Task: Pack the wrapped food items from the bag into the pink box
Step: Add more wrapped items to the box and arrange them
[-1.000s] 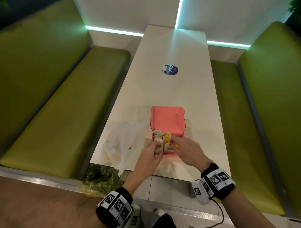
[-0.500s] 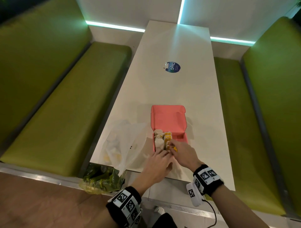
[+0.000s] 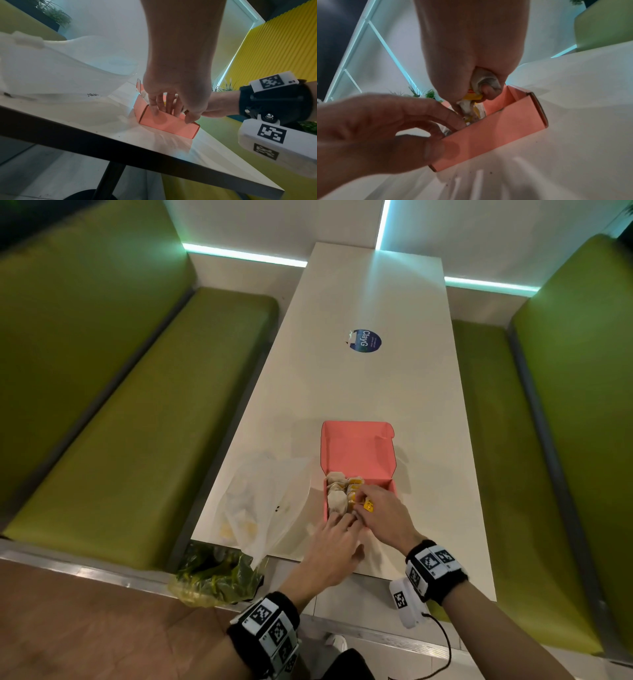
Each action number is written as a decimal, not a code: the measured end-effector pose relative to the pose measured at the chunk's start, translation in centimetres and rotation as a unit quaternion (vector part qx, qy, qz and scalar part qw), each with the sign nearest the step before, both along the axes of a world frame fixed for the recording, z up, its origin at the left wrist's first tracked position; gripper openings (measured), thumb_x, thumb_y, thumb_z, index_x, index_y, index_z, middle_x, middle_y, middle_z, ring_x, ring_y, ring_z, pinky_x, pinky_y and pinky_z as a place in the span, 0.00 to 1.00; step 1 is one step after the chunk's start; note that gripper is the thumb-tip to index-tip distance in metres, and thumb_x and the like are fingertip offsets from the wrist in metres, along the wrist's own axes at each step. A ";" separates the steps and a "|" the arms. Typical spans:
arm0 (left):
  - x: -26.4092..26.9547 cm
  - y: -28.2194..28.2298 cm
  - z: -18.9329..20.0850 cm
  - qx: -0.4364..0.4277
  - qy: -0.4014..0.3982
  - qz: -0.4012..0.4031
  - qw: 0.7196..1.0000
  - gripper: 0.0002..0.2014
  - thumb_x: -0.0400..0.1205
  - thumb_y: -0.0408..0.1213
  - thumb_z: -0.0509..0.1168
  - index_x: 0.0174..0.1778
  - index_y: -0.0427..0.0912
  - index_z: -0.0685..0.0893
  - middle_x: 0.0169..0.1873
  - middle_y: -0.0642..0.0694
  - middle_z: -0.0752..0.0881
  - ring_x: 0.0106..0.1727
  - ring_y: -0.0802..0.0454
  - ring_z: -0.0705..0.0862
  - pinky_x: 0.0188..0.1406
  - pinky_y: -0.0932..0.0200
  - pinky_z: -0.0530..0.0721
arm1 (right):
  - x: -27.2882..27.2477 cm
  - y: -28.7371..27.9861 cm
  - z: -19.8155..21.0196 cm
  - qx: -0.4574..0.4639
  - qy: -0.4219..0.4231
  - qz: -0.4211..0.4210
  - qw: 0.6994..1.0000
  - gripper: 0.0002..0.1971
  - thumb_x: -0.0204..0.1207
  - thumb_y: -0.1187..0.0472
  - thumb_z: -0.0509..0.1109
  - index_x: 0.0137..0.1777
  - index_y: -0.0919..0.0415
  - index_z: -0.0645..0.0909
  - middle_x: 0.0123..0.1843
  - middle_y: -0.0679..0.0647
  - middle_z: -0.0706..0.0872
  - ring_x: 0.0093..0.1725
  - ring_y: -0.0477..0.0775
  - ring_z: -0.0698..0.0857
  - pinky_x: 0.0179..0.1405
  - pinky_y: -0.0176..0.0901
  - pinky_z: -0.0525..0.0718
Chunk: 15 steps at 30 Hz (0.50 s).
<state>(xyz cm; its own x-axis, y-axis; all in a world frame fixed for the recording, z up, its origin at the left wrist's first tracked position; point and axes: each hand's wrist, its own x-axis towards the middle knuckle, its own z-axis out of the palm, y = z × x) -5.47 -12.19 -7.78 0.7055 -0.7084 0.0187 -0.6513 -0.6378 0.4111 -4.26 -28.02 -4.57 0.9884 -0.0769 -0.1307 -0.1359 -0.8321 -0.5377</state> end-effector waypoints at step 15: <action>-0.3 0.0 1.2 -0.004 -0.028 -0.015 0.999 0.22 0.78 0.52 0.53 0.58 0.42 0.81 0.59 0.45 0.88 0.61 0.40 0.81 0.65 0.48 0.78 | 0.2 0.3 -1.1 -0.110 -0.073 0.014 0.991 0.09 0.82 0.53 0.68 0.60 0.51 0.81 0.59 0.49 0.76 0.51 0.55 0.83 0.34 0.44 0.78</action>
